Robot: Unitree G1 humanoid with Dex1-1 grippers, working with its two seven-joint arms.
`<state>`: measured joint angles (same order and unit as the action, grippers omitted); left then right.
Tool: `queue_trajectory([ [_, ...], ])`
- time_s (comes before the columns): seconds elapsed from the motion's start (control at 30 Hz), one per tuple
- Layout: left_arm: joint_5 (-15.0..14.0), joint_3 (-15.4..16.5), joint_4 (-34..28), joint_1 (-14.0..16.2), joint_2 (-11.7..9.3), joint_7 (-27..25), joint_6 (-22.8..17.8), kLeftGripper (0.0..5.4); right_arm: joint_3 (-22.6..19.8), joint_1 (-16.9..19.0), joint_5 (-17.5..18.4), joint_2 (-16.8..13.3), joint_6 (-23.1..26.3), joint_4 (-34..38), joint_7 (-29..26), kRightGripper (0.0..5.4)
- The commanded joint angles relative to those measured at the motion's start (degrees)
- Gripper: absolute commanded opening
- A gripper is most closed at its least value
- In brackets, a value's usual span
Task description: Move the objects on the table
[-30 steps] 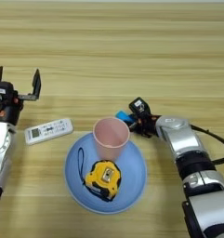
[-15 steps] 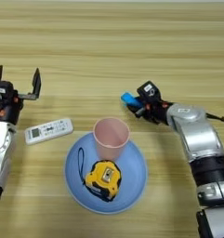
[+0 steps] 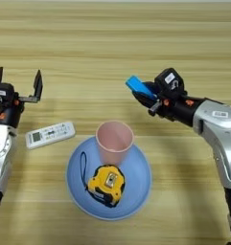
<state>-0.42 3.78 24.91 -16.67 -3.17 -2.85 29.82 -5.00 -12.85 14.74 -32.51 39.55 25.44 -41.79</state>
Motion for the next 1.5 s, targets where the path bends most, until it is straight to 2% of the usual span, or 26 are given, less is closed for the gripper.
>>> queue_trajectory([
  [0.03, 0.09, -0.03, 0.53, -0.64, -0.3, -0.01, 0.32, 5.4, -0.77, 2.78, 3.12, -2.09, 2.22, 6.68, -0.45, 1.4],
  [0.2, 0.15, -0.05, 0.61, -0.7, -0.26, 0.07, 0.42, 5.4, -2.23, 8.04, 8.18, -4.97, -0.5, 12.44, -5.08, 1.4],
  [0.33, 0.15, -0.06, 0.55, -0.7, -0.26, 0.07, 0.44, 5.4, -3.69, 14.69, 11.33, -8.28, -7.79, 16.0, -12.93, 1.4],
  [0.43, 0.1, -0.01, 0.6, -0.73, -0.33, 0.04, 0.48, 5.4, -4.23, 18.74, 13.26, -10.01, -11.52, 17.5, -17.25, 1.4],
  [0.6, 0.07, 0.04, 0.8, -0.86, -0.37, 0.06, 0.58, 5.4, -3.28, 24.41, 13.45, -12.81, -16.14, 17.88, -22.07, 1.4],
  [0.77, 0.17, -0.06, 0.91, -0.98, -0.33, 0.1, 0.57, 5.4, 2.03, 28.34, 9.98, -15.35, -19.25, 17.46, -24.22, 1.4],
  [0.93, 0.37, -0.21, 0.86, -1.03, -0.22, 0.25, 0.55, 5.4, 7.87, 28.81, 5.77, -16.49, -21.15, 16.05, -24.17, 1.4],
  [1.17, 0.64, -0.4, 0.85, -1.06, -0.02, 0.48, 0.61, 5.4, 15.82, 26.87, -0.07, -16.02, -23.12, 13.75, -22.7, 1.4],
  [1.4, 0.74, -0.56, 0.55, -0.88, 0.09, 0.57, 0.6, 5.4, 20.44, 23.65, -4.92, -13.52, -23.39, 8.77, -18.4, 1.4],
  [1.5, 0.83, -0.65, 0.37, -0.84, 0.12, 0.68, 0.57, 5.4, 21.85, 23.37, -6.47, -13.34, -24.15, 7.39, -17.43, 1.4],
])
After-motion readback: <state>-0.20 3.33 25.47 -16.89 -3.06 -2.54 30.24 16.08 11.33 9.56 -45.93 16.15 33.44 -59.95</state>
